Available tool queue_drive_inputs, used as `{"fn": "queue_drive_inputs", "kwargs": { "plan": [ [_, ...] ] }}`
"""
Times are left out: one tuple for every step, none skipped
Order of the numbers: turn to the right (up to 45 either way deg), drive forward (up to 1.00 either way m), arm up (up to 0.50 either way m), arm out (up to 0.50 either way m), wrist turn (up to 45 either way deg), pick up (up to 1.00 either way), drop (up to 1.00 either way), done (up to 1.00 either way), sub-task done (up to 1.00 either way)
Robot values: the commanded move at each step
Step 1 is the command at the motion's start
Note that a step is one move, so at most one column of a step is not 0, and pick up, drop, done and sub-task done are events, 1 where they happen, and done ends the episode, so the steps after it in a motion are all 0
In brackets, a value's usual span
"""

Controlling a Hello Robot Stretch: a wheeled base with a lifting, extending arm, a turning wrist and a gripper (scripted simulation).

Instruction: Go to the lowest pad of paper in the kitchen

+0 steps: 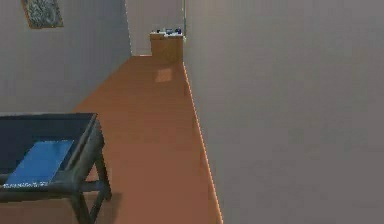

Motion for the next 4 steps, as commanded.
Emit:
{"fn": "queue_drive_inputs", "kwargs": {
  "plan": [
    [0.0, 0.45, 0.0, 0.0, 0.0, 0.0, 0.0, 0.0, 0.0],
    [-9.0, 0.0, 0.0, 0.0, 0.0, 0.0, 0.0, 0.0, 0.0],
    [0.0, 1.0, 0.0, 0.0, 0.0, 0.0, 0.0, 0.0, 0.0],
    [0.0, 1.0, 0.0, 0.0, 0.0, 0.0, 0.0, 0.0, 0.0]
  ]
}}
